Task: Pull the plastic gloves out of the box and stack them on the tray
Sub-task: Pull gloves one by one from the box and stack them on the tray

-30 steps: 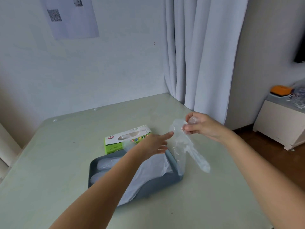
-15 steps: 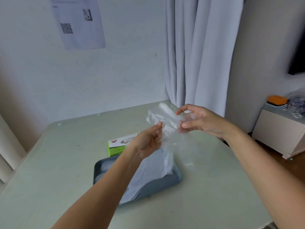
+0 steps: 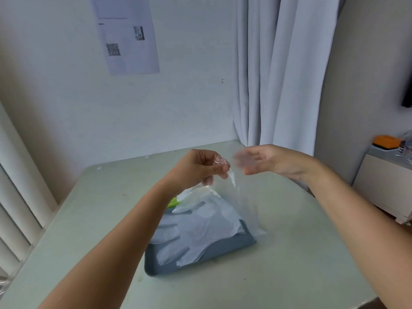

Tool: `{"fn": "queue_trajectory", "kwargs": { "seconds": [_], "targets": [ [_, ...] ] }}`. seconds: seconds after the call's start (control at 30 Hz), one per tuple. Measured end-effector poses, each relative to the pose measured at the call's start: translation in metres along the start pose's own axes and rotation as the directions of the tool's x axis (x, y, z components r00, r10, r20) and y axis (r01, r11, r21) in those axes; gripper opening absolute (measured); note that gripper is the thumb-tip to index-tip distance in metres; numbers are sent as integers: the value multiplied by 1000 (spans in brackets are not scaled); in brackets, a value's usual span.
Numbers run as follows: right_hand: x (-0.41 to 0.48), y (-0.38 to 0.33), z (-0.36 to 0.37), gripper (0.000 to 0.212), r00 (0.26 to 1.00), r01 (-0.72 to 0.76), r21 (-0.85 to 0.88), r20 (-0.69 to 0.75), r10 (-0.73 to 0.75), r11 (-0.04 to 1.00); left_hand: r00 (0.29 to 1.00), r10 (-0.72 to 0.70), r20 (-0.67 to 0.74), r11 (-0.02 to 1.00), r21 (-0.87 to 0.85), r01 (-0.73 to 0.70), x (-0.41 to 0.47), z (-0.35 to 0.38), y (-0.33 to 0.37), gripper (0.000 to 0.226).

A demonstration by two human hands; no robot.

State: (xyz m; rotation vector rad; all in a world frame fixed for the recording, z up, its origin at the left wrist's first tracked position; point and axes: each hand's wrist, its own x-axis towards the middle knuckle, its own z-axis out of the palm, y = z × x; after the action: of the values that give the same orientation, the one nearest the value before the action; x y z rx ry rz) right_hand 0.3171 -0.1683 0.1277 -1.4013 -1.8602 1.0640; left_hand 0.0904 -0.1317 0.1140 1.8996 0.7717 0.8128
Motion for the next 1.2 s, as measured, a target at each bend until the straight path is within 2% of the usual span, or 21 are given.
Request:
{"fn": "queue_trajectory", "kwargs": {
  "seconds": [0.07, 0.13, 0.23, 0.27, 0.33, 0.4, 0.43, 0.47, 0.5, 0.53, 0.6, 0.67, 0.77, 0.9, 0.97, 1.03, 1.1, 1.2],
  "targets": [
    [4, -11, 10, 29, 1000, 23, -74, -13, -24, 997, 999, 6, -36, 997, 76, -4, -6, -6, 2, 4],
    [11, -19, 18, 15, 995, 20, -168, -96, -36, 986, 998, 10, -69, 993, 120, -2, -11, -11, 1, 6],
    [25, -25, 26, 8, 957, 33, -338, -259, -127, 941, 997, -27, -71, 987, 158, 38, -25, -21, 1, 9],
    [29, -26, 27, 8, 942, 30, -378, -299, -153, 925, 998, -56, -30, 982, 177, 61, -30, -26, 1, 8],
    [34, -29, 32, 26, 925, 22, -411, -337, -175, 911, 977, -147, 152, 974, 195, 116, -44, -43, 2, 5],
    [36, -33, 37, 42, 925, 57, -387, -327, -194, 921, 901, -223, 372, 974, 125, 189, -59, -61, 1, 19],
    [36, -36, 40, 46, 925, 90, -377, -312, -218, 922, 886, -223, 406, 974, 57, 219, -64, -69, -1, 34],
    [36, -39, 43, 48, 930, 119, -377, -282, -236, 919, 907, -215, 362, 973, -3, 232, -67, -77, -4, 52],
    [36, -43, 47, 47, 938, 149, -374, -239, -250, 915, 943, -208, 260, 972, -51, 228, -69, -83, -6, 68],
    [36, -46, 50, 45, 947, 182, -357, -187, -260, 916, 969, -195, 149, 975, -75, 208, -68, -86, -10, 80],
    [36, -53, 57, 41, 954, 264, -273, -67, -292, 925, 990, -138, 9, 988, -69, 138, -65, -89, -18, 88],
    [34, -59, 62, 36, 938, 345, -165, 39, -344, 924, 998, -62, -22, 998, -17, 62, -60, -86, -26, 88],
    [30, -66, 63, 31, 908, 411, 8, 91, -410, 912, 1000, -15, -6, 999, 36, 15, -54, -82, -35, 92],
    [30, -66, 58, 49, 882, 449, 226, 42, -469, 865, 996, -23, 92, 1000, -17, 25, -52, -76, -56, 93],
    [33, -63, 56, 55, 879, 445, 352, 2, -477, 823, 996, -78, 51, 988, -127, 84, -53, -69, -72, 118],
    [35, -62, 56, 50, 876, 450, 436, -46, -480, 779, 987, -162, 15, 961, -226, 161, -53, -61, -88, 143],
    [39, -60, 56, 52, 878, 458, 472, -106, -467, 753, 985, -166, 41, 943, -284, 171, -51, -52, -102, 138],
    [45, -55, 54, 58, 877, 473, 489, -179, -446, 733, 988, -118, 101, 928, -342, 146, -46, -38, -115, 108]
  ]
}}
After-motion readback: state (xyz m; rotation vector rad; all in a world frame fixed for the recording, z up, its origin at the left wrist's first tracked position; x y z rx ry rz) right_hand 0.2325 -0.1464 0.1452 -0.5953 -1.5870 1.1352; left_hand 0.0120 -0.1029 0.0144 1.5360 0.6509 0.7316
